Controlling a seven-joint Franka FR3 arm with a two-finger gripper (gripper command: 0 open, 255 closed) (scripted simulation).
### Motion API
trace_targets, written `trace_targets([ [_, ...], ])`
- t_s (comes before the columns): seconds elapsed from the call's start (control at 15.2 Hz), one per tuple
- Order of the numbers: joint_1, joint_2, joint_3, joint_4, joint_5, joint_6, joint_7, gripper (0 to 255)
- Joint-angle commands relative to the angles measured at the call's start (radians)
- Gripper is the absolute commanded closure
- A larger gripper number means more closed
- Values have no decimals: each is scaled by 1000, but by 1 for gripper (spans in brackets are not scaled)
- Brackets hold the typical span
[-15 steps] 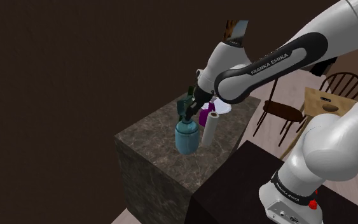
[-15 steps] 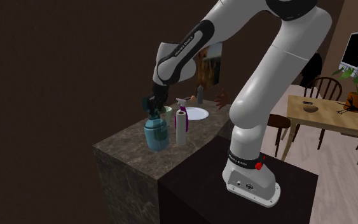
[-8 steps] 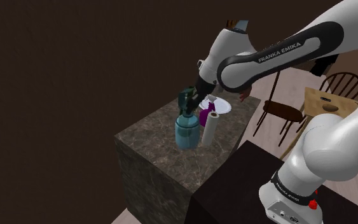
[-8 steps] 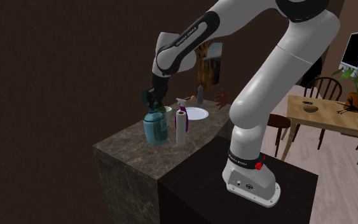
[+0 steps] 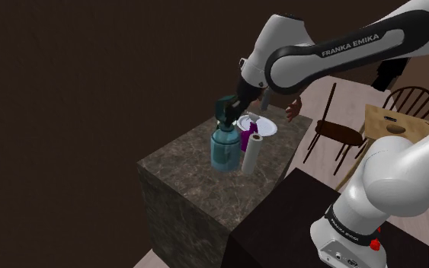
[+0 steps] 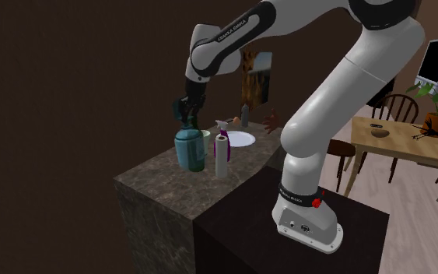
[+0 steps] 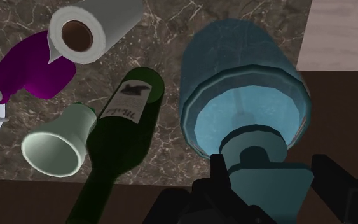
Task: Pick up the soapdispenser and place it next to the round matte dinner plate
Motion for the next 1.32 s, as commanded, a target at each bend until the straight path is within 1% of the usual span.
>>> trace_targets([
  [0.0,-2,-7,-3,22,-1,-28,-3,255],
  [0.59,-3,-46,-7,117,-4,-162,-2,255],
  [1.25,-5,-64,-10,239,-8,-302,0,255],
])
